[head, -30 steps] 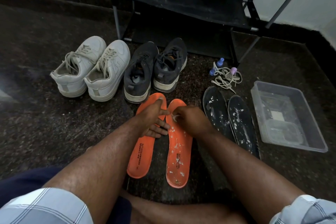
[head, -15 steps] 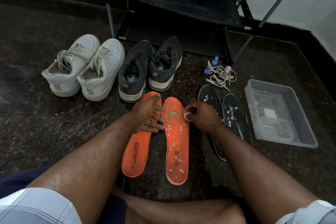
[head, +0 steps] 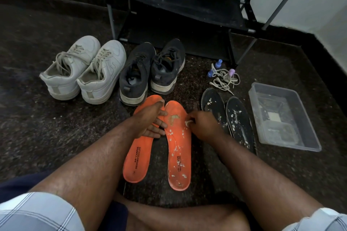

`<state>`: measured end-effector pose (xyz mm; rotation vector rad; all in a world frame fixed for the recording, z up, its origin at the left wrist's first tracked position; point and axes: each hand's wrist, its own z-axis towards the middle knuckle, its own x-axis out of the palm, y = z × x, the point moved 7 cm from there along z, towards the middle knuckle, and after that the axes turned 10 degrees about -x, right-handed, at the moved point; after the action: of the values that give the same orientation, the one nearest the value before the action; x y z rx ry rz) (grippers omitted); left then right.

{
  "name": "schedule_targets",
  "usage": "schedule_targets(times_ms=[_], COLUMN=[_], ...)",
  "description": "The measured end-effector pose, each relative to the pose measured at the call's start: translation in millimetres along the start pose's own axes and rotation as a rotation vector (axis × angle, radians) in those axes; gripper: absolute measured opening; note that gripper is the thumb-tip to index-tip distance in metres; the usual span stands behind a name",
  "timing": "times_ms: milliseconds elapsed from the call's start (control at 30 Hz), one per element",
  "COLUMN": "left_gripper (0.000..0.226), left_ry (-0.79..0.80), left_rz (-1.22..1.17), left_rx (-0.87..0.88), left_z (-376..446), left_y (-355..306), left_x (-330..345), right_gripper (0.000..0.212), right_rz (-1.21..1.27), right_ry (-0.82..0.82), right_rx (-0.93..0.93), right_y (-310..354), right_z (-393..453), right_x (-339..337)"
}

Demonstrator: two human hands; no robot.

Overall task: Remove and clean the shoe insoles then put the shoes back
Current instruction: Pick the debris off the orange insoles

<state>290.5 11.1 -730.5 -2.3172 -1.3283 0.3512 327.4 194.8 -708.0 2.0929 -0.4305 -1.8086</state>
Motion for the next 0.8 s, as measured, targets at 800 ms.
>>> schedule_targets(times_ms=[800], left_gripper=[0.062], left_ry=[-0.019], left_rz=[0.137], left_rx=[-0.012], left_z=[-7], left_y=[-1], left_x=[6], right_gripper=[0.016], right_rz=[-0.028], right_ry=[-0.058], right_rx=[-0.065], right_y=[20], right_z=[10], right_x=[3])
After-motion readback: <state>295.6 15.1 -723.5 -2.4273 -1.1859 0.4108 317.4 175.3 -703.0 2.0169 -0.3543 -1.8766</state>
